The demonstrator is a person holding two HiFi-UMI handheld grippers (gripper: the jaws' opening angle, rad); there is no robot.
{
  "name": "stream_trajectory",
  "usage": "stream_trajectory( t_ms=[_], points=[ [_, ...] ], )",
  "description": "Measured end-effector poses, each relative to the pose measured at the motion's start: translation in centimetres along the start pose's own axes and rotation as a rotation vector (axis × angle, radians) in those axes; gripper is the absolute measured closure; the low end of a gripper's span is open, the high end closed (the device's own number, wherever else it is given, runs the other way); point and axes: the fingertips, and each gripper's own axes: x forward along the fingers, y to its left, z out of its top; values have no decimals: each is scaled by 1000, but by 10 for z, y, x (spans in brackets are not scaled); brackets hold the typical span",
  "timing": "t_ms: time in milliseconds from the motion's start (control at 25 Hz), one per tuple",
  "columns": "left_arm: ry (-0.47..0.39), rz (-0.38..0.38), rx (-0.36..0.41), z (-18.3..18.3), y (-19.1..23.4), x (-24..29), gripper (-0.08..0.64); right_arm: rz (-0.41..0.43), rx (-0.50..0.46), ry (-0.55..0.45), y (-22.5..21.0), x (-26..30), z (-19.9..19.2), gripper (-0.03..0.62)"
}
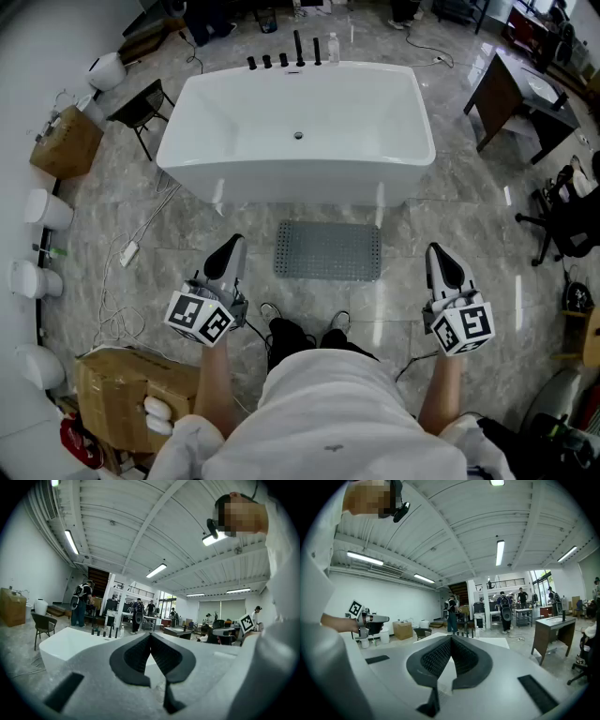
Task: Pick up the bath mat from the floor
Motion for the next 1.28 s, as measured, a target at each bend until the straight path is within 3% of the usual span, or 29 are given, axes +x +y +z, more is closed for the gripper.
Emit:
stream_trajectory(
  t_ms=[560, 840, 1080, 1280],
  points=[
    [9, -3, 0, -4, -10, -6, 548, 7, 17, -11, 3, -10, -3, 586],
    [22, 27, -8, -7, -4, -13, 548, -43, 27, 20, -9, -13, -18, 584],
    [82, 33, 20, -22, -8, -18, 548, -39, 54, 59, -14, -13, -37, 585],
    [113, 74, -8, -30, 11, -27, 548, -35, 84, 90, -12, 2, -50, 584]
  ],
)
